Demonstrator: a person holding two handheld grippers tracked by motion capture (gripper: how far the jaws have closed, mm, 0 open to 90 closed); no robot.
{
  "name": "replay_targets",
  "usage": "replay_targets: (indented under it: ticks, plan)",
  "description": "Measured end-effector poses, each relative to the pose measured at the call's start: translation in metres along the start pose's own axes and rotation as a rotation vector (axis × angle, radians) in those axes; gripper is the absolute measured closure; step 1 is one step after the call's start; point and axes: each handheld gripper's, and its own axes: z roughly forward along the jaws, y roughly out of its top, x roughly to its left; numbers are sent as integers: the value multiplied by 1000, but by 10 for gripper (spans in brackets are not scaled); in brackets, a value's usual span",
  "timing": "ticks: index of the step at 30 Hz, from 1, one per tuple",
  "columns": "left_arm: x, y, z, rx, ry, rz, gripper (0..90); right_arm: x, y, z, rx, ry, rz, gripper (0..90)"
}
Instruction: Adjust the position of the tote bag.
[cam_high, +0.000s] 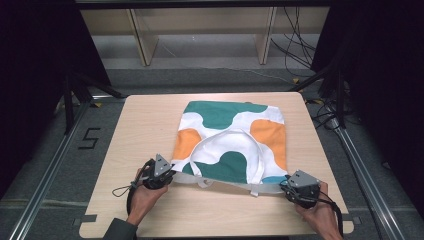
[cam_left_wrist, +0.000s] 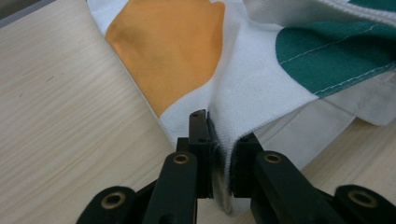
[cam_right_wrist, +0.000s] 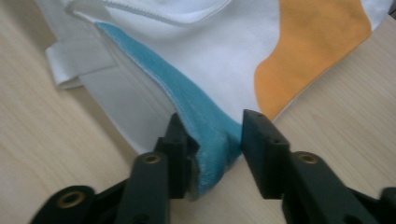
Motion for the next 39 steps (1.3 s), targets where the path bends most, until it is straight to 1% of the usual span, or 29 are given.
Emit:
replay_targets:
  ticks: [1,2,4,5,7,8,9,11,12,14,15,17,19,20,21,23,24,25,27,28,29,30,32,34,35,36,37,38,39]
  plan:
    - [-2,0,-2,-1,-9,11,823,-5,1,-1,-18,8,21,791]
    - [-2,0,-2,-1,-9,11,825,-8,1,-3,-34,12,27,799]
    - [-6,0,-5,-5,-16,20,830,-12,1,-9,-66,6,66,816]
    - [-10,-1,-10,-2,-28,40,832,-13,2,-12,-78,4,75,818]
    - [-13,-1,-13,-7,-32,36,833,-14,2,-15,-89,5,89,819]
    - [-14,-2,-16,-10,-33,47,832,-15,1,-17,-94,8,98,821]
    - [-17,-4,-21,-8,-41,51,832,-13,1,-19,-96,15,126,821]
    - [-20,-7,-28,-8,-45,55,833,-13,1,-25,-105,23,111,822]
    - [-21,-8,-31,-6,-44,67,834,-10,2,-30,-114,30,109,823]
    - [-24,-10,-37,-8,-55,65,833,-9,1,-32,-113,27,100,823]
    - [-29,-13,-44,2,-68,79,832,-8,1,-32,-114,32,107,823]
    - [-34,-15,-47,0,-79,90,830,-10,-1,-31,-114,28,95,823]
    - [-43,-17,-52,4,-90,100,830,-10,-2,-31,-110,21,105,822]
    - [-46,-18,-54,10,-97,107,828,-10,-3,-31,-103,15,124,820]
    - [-52,-20,-58,12,-108,124,825,-13,-5,-31,-108,17,113,815]
    - [-55,-21,-60,16,-116,137,819,-15,-6,-31,-107,24,124,795]
    - [-55,-22,-61,14,-113,129,814,-15,-7,-30,-108,26,132,775]
    - [-55,-22,-60,15,-115,111,807,-15,-8,-29,-103,37,144,722]
    - [-53,-24,-57,20,-115,96,783,-15,-12,-25,-76,40,161,661]
    - [-53,-24,-57,20,-115,96,778,-15,-12,-25,-76,40,161,661]
    - [-53,-24,-55,17,-118,90,770,-15,-15,-19,-31,43,148,637]
    - [-53,-24,-55,17,-118,90,760,-15,-15,-19,-31,43,148,637]
    - [-52,-24,-55,11,-113,90,739,-16,-16,-14,-29,44,132,659]
    - [-50,-23,-55,-13,-90,72,722,-17,-14,-16,-41,47,136,734]
    - [-48,-23,-56,1,-84,86,712,-18,-14,-17,-69,56,137,780]
    - [-48,-23,-56,1,-84,86,698,-18,-14,-17,-69,56,137,780]
    - [-49,-23,-55,-9,-75,70,698,-19,-12,-19,-83,61,144,802]
    - [-48,-22,-54,1,-66,75,678,-19,-11,-20,-100,46,132,818]
    - [-46,-22,-55,17,-67,93,667,-18,-9,-22,-102,50,151,824]
